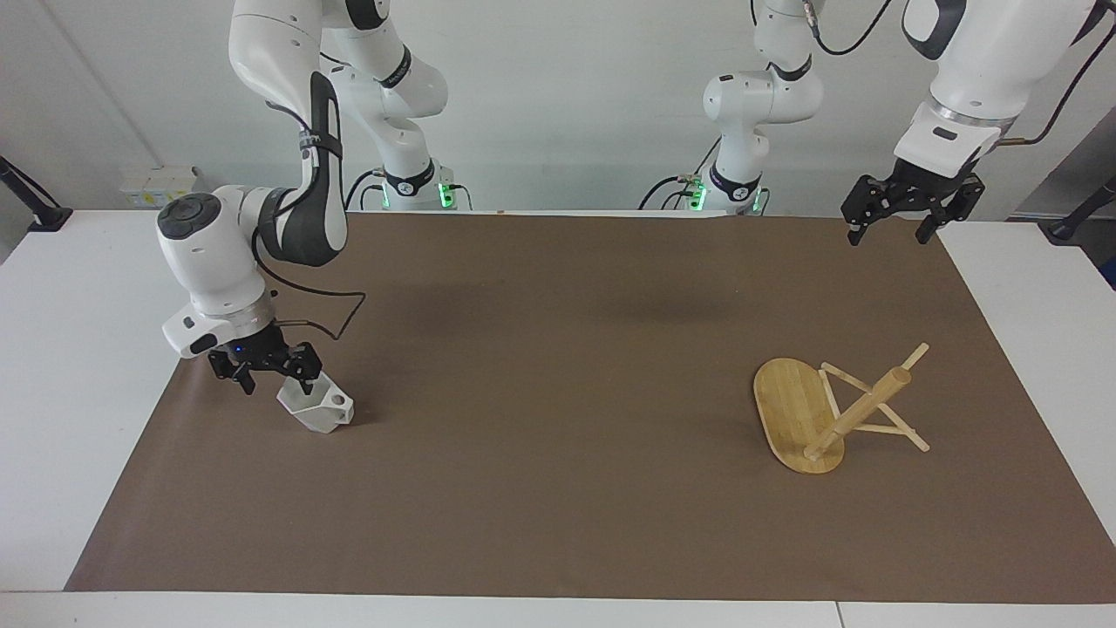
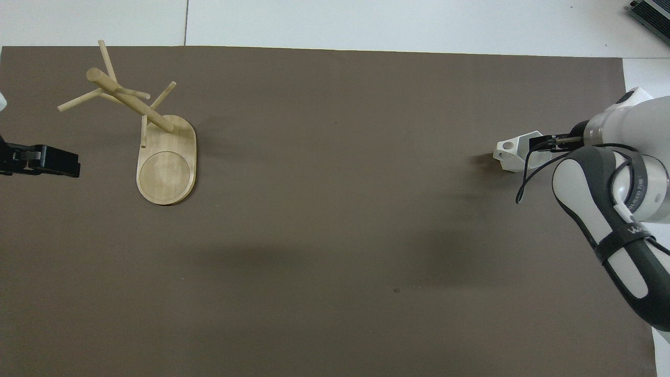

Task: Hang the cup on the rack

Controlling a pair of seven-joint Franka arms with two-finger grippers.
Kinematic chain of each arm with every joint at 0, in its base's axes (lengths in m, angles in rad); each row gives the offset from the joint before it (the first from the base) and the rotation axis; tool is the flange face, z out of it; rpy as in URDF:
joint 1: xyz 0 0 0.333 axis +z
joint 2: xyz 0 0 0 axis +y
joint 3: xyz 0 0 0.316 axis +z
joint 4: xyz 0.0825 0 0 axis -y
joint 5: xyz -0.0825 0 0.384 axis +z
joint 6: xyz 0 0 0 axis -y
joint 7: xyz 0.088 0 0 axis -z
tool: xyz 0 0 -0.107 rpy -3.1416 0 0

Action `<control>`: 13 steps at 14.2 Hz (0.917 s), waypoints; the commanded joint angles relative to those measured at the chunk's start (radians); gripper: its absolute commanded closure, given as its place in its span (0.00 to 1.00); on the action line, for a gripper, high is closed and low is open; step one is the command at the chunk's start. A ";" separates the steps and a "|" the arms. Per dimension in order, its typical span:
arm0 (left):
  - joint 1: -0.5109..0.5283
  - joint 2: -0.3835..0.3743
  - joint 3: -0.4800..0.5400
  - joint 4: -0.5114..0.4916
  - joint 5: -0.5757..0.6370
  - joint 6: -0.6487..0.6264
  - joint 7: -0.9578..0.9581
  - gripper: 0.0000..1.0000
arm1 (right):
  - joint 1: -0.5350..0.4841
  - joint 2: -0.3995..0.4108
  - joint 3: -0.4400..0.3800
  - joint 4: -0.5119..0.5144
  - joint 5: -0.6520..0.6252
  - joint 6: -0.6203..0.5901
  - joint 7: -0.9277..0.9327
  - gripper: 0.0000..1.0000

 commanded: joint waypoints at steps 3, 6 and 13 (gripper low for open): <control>-0.004 -0.018 0.000 -0.017 0.001 0.015 0.013 0.00 | -0.014 -0.024 0.001 -0.050 0.007 0.008 -0.032 0.08; -0.004 -0.019 0.000 -0.019 0.000 0.012 0.014 0.00 | -0.016 -0.024 -0.006 -0.049 0.008 0.005 -0.033 0.23; -0.003 -0.019 0.002 -0.019 0.001 -0.002 0.013 0.00 | -0.017 -0.026 -0.006 -0.037 0.022 0.004 0.017 0.90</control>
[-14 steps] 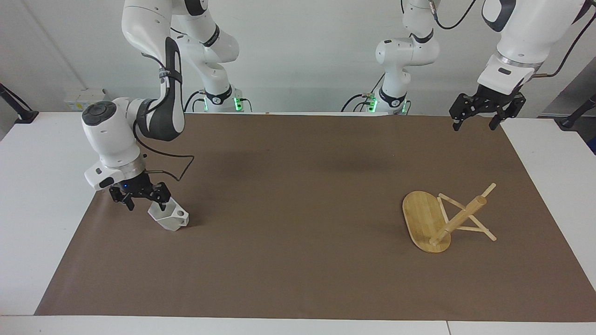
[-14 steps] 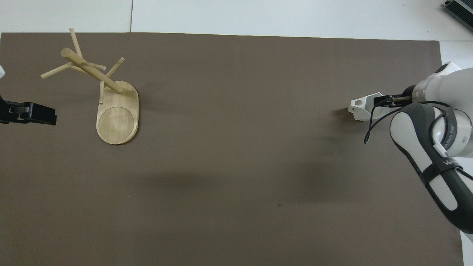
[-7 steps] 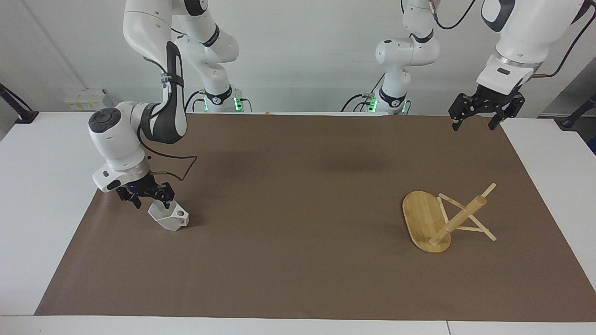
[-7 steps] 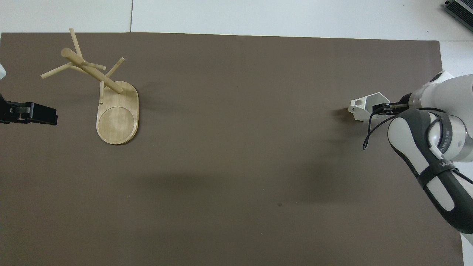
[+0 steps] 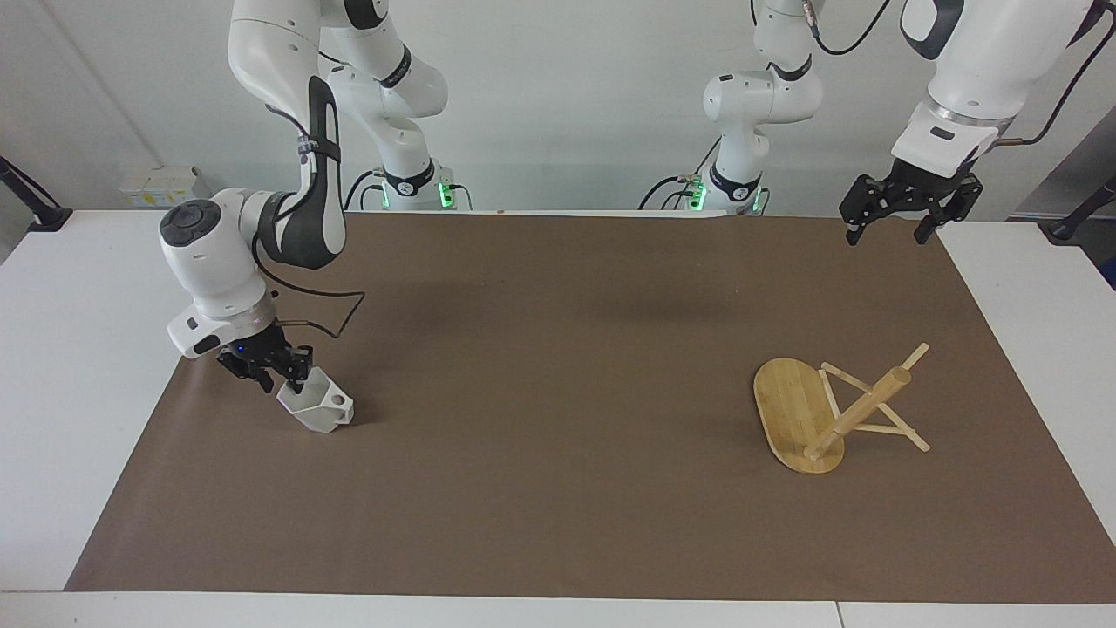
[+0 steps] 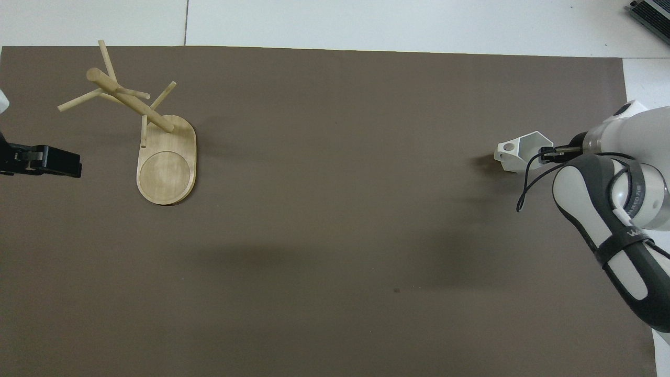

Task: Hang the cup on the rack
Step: 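Carry the white mug toward the left gripper while the left gripper approaches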

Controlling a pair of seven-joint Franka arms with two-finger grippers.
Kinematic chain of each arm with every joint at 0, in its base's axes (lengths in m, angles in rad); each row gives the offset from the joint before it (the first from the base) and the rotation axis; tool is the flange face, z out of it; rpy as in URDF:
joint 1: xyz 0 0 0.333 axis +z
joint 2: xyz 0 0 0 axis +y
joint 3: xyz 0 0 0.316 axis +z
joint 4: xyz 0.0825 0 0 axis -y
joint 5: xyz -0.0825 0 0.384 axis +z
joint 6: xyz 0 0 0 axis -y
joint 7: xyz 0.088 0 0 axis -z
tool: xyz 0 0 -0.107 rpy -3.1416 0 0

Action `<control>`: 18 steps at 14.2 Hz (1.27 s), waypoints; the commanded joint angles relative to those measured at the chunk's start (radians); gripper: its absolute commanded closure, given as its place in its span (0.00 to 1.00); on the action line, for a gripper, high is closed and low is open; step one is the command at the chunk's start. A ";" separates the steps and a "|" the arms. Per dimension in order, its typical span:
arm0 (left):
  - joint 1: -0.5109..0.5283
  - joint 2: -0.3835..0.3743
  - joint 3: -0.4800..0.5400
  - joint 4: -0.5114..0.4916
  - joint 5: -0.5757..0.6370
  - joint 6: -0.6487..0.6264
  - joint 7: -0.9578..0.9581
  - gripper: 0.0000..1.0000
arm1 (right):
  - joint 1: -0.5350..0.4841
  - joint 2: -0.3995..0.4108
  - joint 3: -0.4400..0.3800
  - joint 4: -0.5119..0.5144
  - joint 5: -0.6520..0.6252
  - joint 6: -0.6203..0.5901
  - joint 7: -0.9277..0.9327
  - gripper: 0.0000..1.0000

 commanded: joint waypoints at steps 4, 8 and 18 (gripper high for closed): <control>0.001 -0.019 0.005 -0.019 0.000 0.002 0.014 0.00 | -0.012 -0.018 0.007 -0.011 0.017 0.004 0.021 1.00; -0.002 -0.019 0.005 -0.019 0.001 -0.003 0.012 0.00 | -0.011 -0.026 0.010 -0.002 0.018 -0.003 0.021 1.00; -0.006 -0.019 0.006 -0.017 0.001 0.005 0.015 0.00 | -0.008 -0.241 0.036 0.296 0.149 -0.547 0.021 1.00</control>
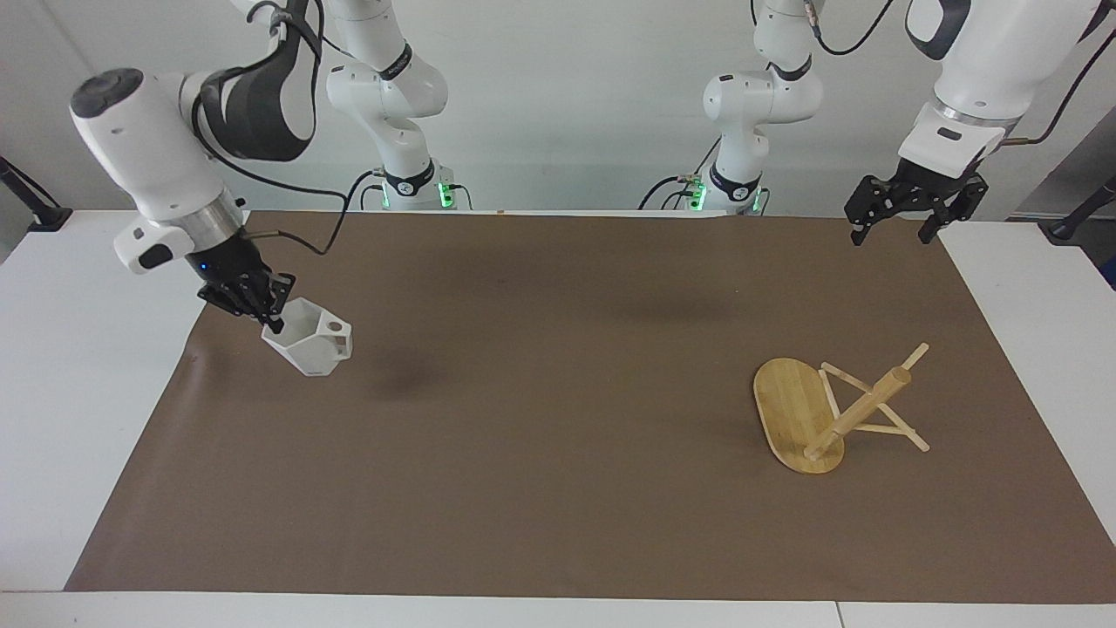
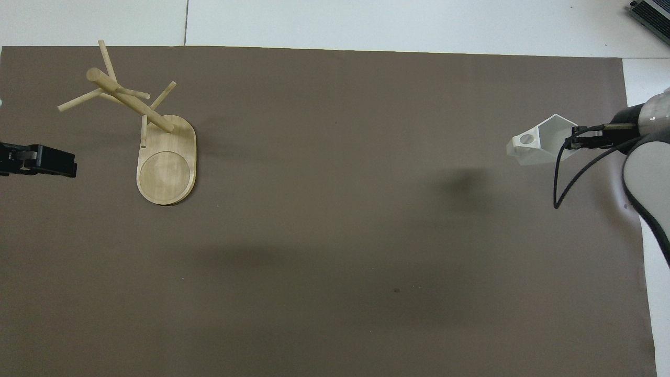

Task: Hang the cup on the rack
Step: 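Carry the white mug toward the left gripper while the left gripper approaches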

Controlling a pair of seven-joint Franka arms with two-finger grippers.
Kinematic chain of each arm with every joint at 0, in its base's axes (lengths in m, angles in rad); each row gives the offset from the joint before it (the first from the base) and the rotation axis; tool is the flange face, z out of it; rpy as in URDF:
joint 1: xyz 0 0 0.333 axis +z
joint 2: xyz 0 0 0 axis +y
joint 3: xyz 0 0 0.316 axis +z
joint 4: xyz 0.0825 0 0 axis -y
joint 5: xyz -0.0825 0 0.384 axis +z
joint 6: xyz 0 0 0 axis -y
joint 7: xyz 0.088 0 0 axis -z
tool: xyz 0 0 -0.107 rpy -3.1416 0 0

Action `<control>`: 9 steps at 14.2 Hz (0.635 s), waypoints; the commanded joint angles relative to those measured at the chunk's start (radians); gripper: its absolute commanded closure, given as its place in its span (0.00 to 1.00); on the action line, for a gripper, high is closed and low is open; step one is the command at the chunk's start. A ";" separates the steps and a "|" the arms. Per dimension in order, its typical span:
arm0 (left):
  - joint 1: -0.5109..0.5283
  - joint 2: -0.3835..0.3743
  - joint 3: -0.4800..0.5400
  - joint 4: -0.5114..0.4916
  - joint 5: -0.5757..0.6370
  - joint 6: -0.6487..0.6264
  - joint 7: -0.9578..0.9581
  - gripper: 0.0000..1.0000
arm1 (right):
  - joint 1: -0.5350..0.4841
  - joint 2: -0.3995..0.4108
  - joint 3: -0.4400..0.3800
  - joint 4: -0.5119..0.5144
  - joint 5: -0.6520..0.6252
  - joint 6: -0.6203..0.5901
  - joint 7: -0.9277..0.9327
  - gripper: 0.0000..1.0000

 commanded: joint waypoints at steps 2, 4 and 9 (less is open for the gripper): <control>-0.006 -0.019 -0.002 -0.018 0.001 -0.001 0.014 0.00 | -0.008 -0.052 0.000 0.085 0.165 -0.122 0.005 1.00; -0.008 -0.019 -0.006 -0.017 0.000 0.005 0.014 0.00 | -0.007 -0.059 0.009 0.079 0.323 -0.109 0.009 1.00; 0.001 -0.022 -0.006 -0.025 0.000 0.005 0.020 0.00 | 0.003 -0.077 0.150 0.033 0.437 -0.037 0.101 1.00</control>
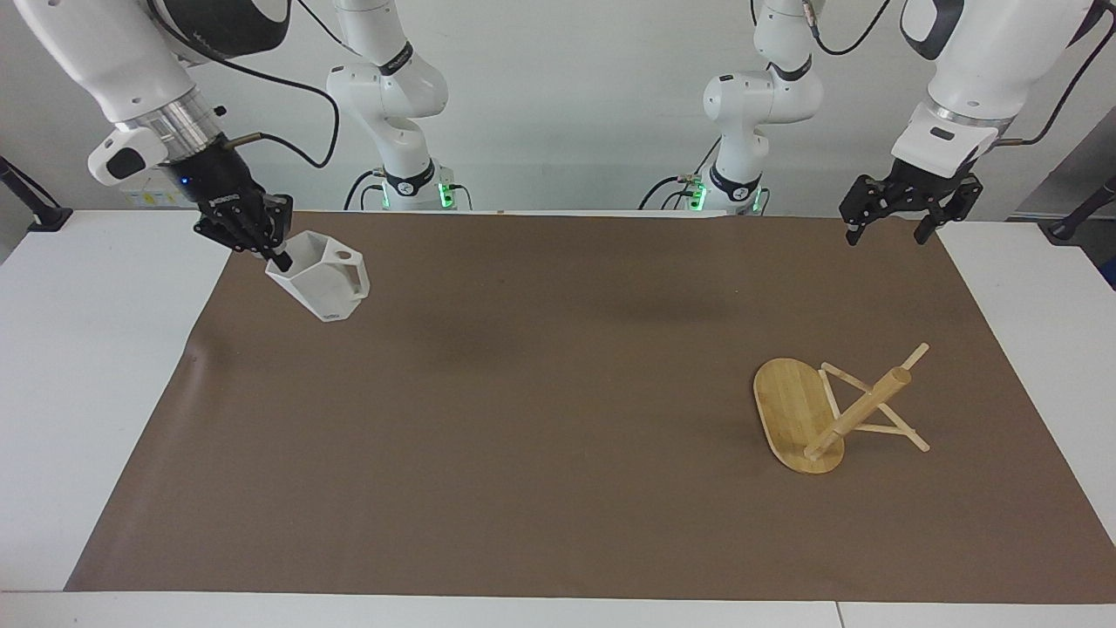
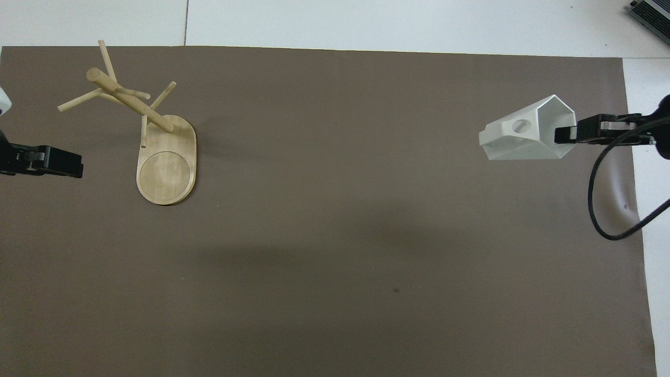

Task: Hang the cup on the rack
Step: 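Carry the white mug toward the left gripper while the left gripper approaches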

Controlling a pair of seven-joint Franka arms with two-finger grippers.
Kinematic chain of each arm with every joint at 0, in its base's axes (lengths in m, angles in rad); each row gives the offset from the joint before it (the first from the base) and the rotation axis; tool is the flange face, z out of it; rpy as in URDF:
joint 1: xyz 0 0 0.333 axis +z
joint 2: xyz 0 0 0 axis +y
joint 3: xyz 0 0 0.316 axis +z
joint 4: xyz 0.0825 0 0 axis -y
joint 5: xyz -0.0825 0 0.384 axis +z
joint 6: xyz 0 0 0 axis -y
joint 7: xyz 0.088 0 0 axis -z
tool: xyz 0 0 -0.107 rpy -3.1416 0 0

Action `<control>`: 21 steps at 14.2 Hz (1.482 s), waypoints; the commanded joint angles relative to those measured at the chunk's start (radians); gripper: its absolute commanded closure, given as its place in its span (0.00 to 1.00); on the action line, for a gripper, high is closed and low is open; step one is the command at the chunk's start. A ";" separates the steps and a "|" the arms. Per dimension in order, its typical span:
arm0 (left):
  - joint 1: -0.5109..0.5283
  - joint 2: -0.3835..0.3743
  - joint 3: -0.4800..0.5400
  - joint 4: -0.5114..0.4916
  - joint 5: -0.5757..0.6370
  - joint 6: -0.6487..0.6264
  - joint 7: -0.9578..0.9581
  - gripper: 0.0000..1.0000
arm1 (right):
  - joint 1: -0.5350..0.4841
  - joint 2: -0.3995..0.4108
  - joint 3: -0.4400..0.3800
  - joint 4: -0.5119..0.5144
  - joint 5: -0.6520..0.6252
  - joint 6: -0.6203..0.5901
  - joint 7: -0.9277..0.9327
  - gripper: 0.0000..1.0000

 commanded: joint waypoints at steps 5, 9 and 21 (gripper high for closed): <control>0.028 -0.028 0.016 -0.041 -0.083 0.005 0.103 0.00 | -0.005 -0.008 0.156 -0.053 0.256 0.134 0.054 1.00; 0.076 -0.033 0.016 -0.061 -0.209 0.071 0.349 0.00 | -0.006 0.032 0.263 -0.071 0.313 0.260 0.007 1.00; 0.039 -0.047 -0.002 -0.111 -0.513 0.200 0.939 0.00 | -0.047 0.236 0.576 0.047 0.269 0.452 0.370 1.00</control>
